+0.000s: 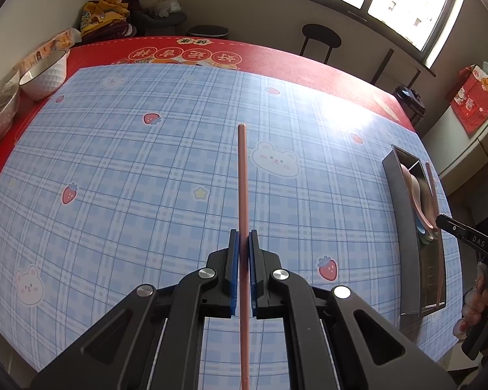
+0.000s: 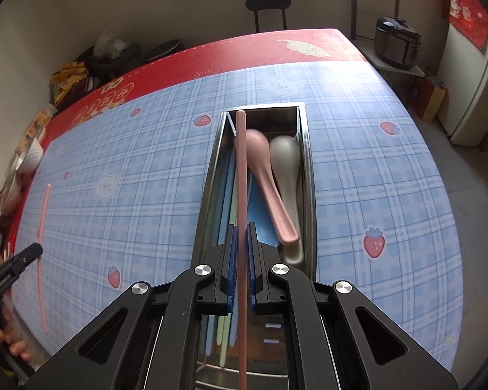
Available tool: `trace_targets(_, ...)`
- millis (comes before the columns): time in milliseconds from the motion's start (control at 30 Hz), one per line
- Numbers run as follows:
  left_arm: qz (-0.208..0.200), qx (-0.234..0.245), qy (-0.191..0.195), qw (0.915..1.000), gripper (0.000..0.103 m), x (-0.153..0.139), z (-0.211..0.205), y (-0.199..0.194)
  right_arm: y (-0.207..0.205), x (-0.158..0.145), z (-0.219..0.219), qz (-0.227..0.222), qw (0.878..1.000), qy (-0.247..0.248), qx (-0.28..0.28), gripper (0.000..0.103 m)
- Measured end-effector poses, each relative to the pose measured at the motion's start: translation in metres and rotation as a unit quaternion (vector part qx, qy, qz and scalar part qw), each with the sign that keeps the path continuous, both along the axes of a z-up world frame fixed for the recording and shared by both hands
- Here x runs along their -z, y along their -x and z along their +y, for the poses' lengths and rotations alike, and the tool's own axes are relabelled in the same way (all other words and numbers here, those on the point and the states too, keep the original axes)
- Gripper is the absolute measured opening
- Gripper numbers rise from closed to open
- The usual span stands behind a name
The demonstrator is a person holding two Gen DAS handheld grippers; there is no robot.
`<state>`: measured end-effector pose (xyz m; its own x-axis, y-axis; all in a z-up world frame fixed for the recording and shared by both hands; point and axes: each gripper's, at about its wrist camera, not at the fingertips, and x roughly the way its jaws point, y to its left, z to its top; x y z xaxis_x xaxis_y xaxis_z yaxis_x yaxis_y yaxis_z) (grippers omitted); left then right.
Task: Organize utensils
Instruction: 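Lower the pink chopstick into the tray and open the right gripper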
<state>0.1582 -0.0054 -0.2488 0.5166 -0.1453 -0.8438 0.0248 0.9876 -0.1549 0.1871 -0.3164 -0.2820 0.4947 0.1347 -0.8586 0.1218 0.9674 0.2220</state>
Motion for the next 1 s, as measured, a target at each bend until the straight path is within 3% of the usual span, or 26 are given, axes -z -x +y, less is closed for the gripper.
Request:
trace_targets(267, 0.004, -0.008, -0.010, 0.9999, 0.006, 0.001, -0.001, 0.003, -0.023, 0.030, 0.009, 0.051, 0.997, -0.049, 0.008, 0.006)
trace_targets(533, 0.002, -0.015, -0.017, 0.9997, 0.006, -0.002, 0.002, 0.008, -0.040, 0.036, 0.004, 0.061, 0.994, -0.080, 0.037, 0.008)
trace_targets(833, 0.002, 0.026, 0.003, 0.9997, 0.006, -0.012, -0.025, 0.001, -0.002, 0.006, -0.003, 0.025, 0.998, -0.040, 0.034, 0.009)
trace_targets(867, 0.003, 0.032, 0.007, 0.9995, 0.006, -0.013, -0.030, -0.001, 0.004, 0.002, -0.004, 0.018, 0.999, -0.033, 0.034, 0.011)
trace_targets(900, 0.004, 0.036, 0.011, 0.9993, 0.006, -0.014, -0.035, -0.003, 0.011, -0.002, -0.006, 0.010, 0.999, -0.030, 0.036, 0.027)
trace_targets(933, 0.006, 0.041, 0.015, 0.9990, 0.006, -0.015, -0.040, -0.004, 0.017, -0.007, -0.009, 0.000, 0.999, -0.029, 0.040, 0.054)
trace_targets(1000, 0.010, 0.050, 0.022, 0.9985, 0.006, -0.017, -0.052, -0.008, 0.028, -0.015, -0.014, -0.016, 0.999, -0.032, 0.040, 0.059)
